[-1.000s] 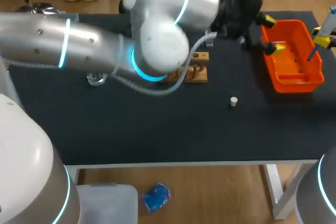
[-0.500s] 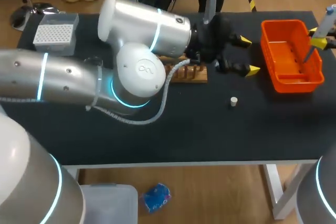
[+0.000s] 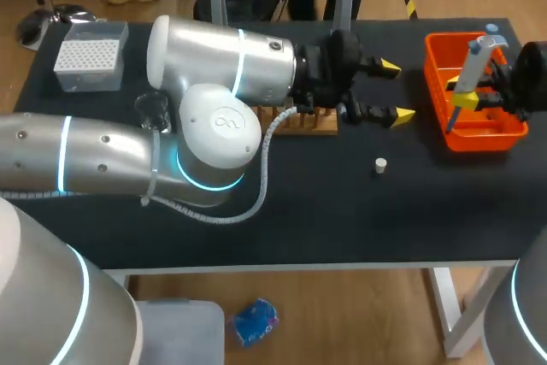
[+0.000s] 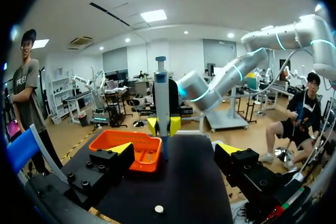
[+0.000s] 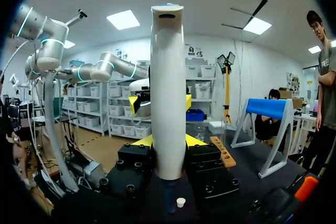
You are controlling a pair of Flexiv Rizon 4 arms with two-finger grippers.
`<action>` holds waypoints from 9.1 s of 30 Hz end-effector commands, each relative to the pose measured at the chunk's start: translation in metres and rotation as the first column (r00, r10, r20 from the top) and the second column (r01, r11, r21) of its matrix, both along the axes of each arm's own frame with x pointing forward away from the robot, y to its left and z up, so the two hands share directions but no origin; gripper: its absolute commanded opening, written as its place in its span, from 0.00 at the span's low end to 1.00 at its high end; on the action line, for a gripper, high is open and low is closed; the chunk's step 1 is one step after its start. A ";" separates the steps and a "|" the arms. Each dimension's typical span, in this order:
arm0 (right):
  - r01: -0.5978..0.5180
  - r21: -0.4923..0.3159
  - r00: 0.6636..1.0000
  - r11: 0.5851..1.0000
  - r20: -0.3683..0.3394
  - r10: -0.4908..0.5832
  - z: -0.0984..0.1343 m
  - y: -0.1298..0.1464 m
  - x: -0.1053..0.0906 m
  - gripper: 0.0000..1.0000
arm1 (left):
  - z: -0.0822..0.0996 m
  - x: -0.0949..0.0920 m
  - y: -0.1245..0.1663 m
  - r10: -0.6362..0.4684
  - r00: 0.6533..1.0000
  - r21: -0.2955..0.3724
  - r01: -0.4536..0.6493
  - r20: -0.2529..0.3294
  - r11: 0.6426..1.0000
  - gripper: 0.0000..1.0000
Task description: Invert the test tube, pick up the pipette, mount the tip to pipette, aspirate from beaker and dispense into the tube, eject the tip, return the pipette, and cap with the stopper.
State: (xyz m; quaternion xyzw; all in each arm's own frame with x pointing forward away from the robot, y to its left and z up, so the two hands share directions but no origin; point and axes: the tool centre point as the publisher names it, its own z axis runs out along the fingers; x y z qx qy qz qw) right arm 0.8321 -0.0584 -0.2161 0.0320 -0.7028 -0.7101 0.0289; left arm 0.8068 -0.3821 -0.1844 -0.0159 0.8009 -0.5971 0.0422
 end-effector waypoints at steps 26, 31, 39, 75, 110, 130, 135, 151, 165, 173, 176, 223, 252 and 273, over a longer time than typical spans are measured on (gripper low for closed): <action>-0.094 0.042 0.995 0.995 -0.009 0.095 -0.015 0.029 -0.023 0.00 | -0.029 -0.004 0.012 0.090 0.993 -0.197 -0.074 0.075 0.978 1.00; -0.132 0.062 0.991 0.989 -0.007 0.132 -0.021 0.048 -0.024 0.00 | -0.029 -0.004 0.012 0.090 0.993 -0.197 -0.074 0.075 0.978 1.00; -0.186 0.043 0.982 0.982 -0.008 0.187 -0.037 0.080 -0.027 0.00 | -0.029 -0.004 0.012 0.090 0.993 -0.197 -0.074 0.075 0.978 1.00; -0.153 -0.001 0.988 0.988 -0.014 0.153 -0.045 0.106 -0.033 0.00 | -0.046 -0.009 0.046 0.062 0.995 -0.208 -0.046 0.075 0.977 1.00; -0.152 0.012 0.988 0.988 -0.026 0.152 -0.060 0.187 -0.041 0.00 | -0.056 -0.023 0.100 0.138 0.988 -0.232 -0.117 0.076 0.966 1.00; -0.174 0.020 0.984 0.984 -0.016 0.175 -0.066 0.212 -0.047 0.00 | -0.056 -0.023 0.100 0.138 0.988 -0.232 -0.117 0.076 0.966 1.00; -0.165 0.006 0.986 0.986 -0.003 0.165 -0.070 0.218 -0.047 0.00 | -0.056 -0.023 0.100 0.138 0.988 -0.232 -0.117 0.076 0.966 1.00; -0.138 -0.016 0.990 0.990 0.025 0.139 -0.073 0.222 -0.044 0.00 | -0.056 -0.023 0.100 0.138 0.988 -0.232 -0.117 0.076 0.966 1.00; -0.138 -0.016 0.990 0.990 0.025 0.139 -0.073 0.222 -0.044 0.00 | -0.056 -0.023 0.100 0.138 0.988 -0.232 -0.117 0.076 0.966 0.49; -0.138 -0.016 0.990 0.990 0.025 0.139 -0.073 0.222 -0.044 0.00 | -0.056 -0.023 0.100 0.138 0.988 -0.232 -0.117 0.076 0.966 0.48; -0.138 -0.016 0.990 0.990 0.025 0.139 -0.073 0.222 -0.044 0.00 | -0.056 -0.023 0.100 0.138 0.988 -0.232 -0.117 0.076 0.966 0.48; 0.020 -0.082 0.996 0.996 0.083 -0.013 -0.041 0.125 -0.010 1.00 | -0.056 -0.023 0.100 0.138 0.988 -0.232 -0.117 0.076 0.966 0.00; 0.020 -0.082 0.996 0.996 0.083 -0.013 -0.041 0.125 -0.010 1.00 | -0.036 0.031 0.195 0.286 0.955 -0.170 -0.270 0.079 0.948 0.00; 0.020 -0.082 0.996 0.996 0.083 -0.013 -0.041 0.125 -0.010 1.00 | -0.024 0.058 0.237 0.344 0.936 -0.124 -0.334 0.070 0.934 0.00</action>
